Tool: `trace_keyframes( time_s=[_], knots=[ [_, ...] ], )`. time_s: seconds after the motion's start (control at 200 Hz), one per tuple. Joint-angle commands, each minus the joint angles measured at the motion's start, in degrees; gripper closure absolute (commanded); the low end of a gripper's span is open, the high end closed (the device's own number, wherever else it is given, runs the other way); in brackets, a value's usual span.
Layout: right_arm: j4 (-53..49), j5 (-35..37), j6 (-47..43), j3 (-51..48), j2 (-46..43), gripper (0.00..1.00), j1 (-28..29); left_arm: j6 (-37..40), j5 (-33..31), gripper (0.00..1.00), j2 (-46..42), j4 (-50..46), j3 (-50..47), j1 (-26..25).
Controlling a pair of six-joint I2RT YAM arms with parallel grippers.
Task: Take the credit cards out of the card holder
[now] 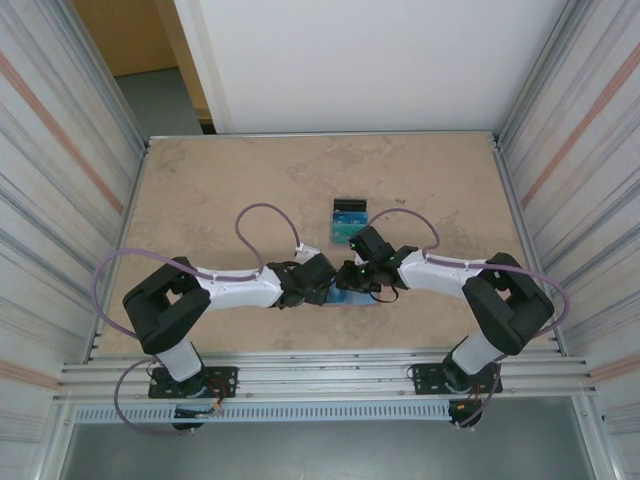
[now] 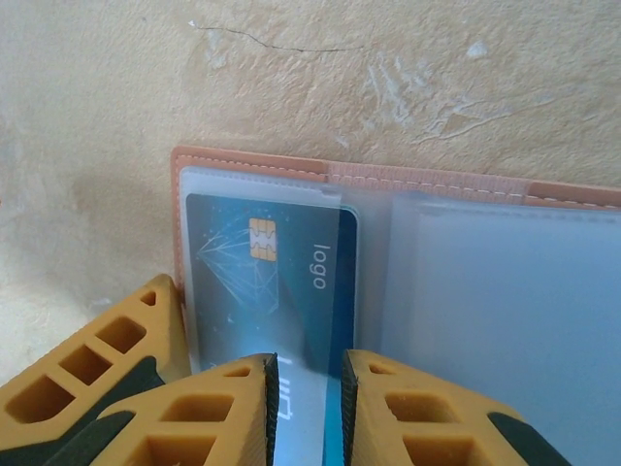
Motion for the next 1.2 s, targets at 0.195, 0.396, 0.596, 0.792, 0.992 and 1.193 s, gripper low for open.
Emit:
trace_keyframes(
  time_s=[0.195,0.396,0.596,0.792,0.992,1.193],
  knots=[
    [-2.22,1.92,0.78,-1.27,0.23,0.73,-0.67,-1.25,-2.46,0.01,1.09,-3.18,1.28,-0.42],
    [0.55,-0.36,0.74,-1.97,1.32,0.73,-0.68,-1.47,-2.50,0.01,1.59,-3.43,1.52,-0.51],
    [2.31,-2.12,0.94,-2.31,2.07,0.73,-0.98,-1.57,-2.33,0.01,2.29,-3.88,1.84,-0.61],
    [4.88,-4.94,1.06,-3.50,2.37,0.72,-1.36,-1.57,-2.50,0.01,2.90,-4.58,2.55,-0.68],
    [10.42,-10.67,1.82,-4.95,1.04,0.76,-2.16,-1.40,-2.66,0.01,3.42,-4.93,2.63,-0.69],
    [16.53,-15.59,2.66,-7.19,-0.37,0.79,-3.53,-1.65,-2.30,0.01,3.73,-5.27,2.28,-0.69]
  ],
)
